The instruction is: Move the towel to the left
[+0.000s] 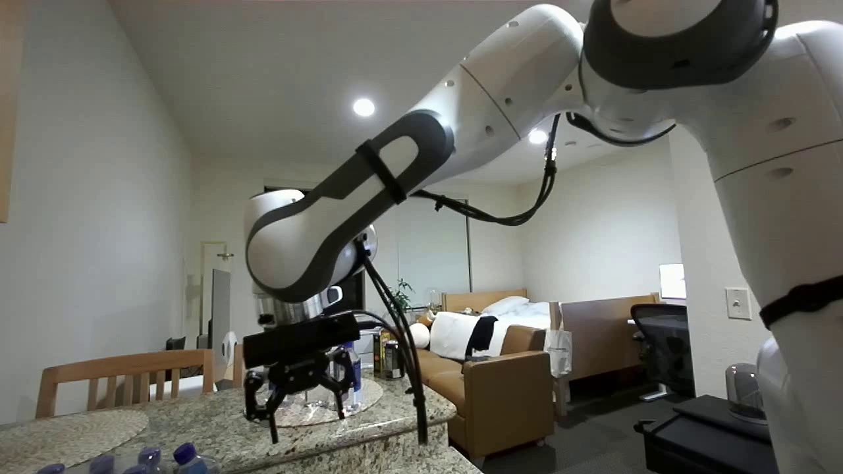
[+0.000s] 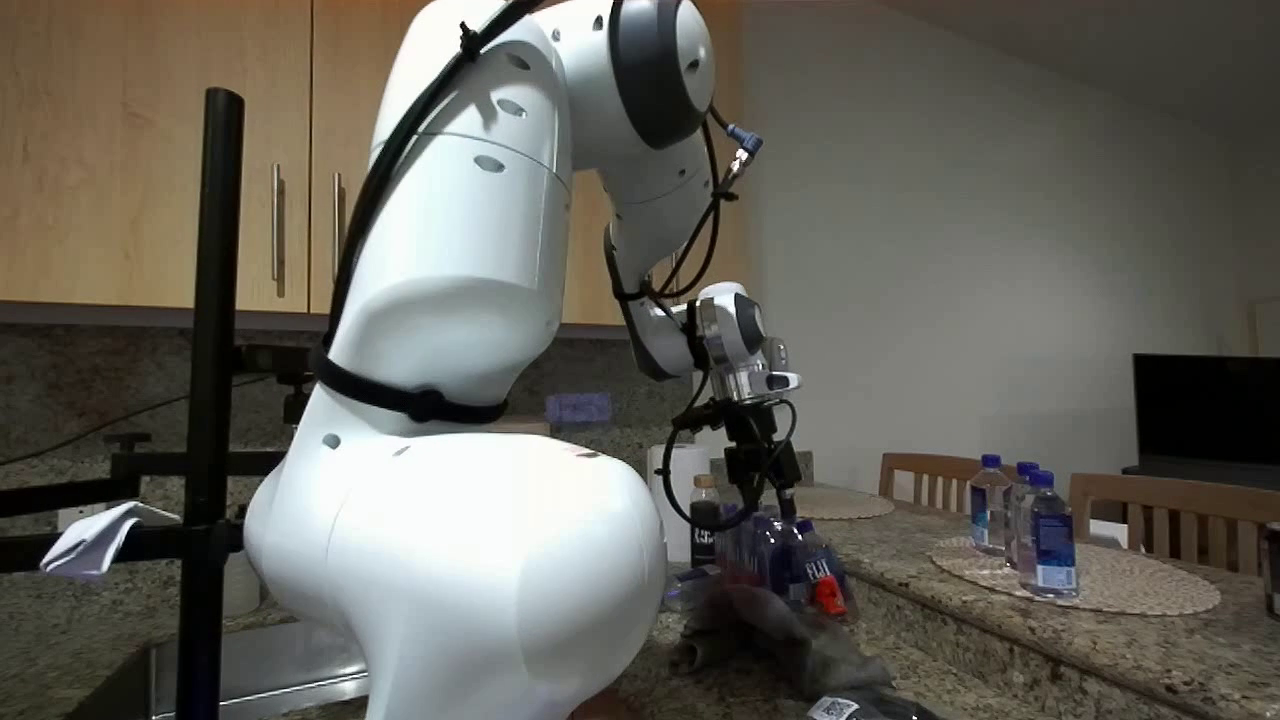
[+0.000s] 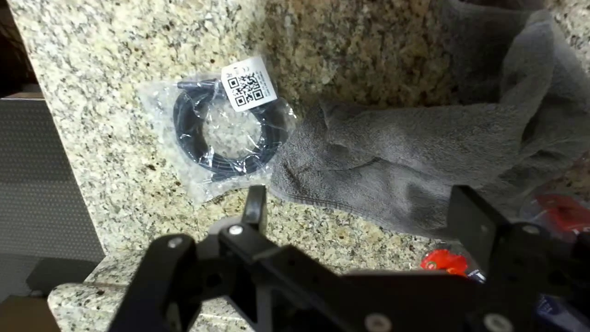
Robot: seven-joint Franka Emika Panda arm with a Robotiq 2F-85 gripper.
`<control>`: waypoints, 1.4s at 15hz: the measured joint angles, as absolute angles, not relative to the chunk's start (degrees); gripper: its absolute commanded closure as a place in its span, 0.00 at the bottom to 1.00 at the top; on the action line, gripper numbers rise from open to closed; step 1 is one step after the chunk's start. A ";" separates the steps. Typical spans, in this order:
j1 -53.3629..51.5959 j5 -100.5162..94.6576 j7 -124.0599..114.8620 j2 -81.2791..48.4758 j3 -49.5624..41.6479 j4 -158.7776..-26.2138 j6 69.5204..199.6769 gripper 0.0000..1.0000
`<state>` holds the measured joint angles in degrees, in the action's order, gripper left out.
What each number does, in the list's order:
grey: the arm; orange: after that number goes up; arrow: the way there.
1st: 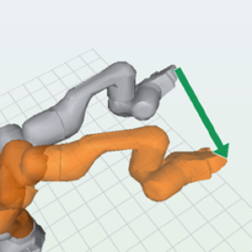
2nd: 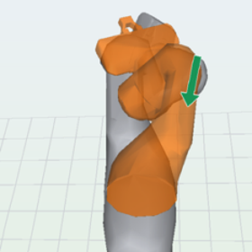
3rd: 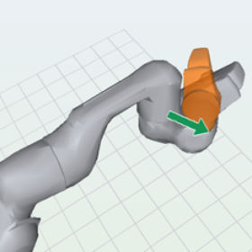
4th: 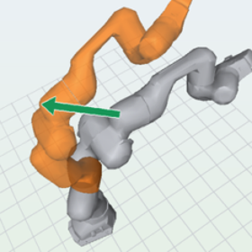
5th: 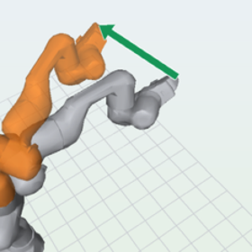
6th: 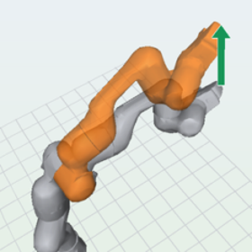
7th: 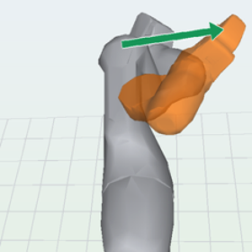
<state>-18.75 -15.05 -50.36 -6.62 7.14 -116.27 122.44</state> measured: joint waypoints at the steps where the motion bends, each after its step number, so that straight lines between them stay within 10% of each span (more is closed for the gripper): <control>1: -18.11 -14.53 -48.40 -4.98 7.19 -117.66 122.44 0.00; 21: -9.92 -5.35 -31.79 16.12 7.32 -133.01 122.43 0.00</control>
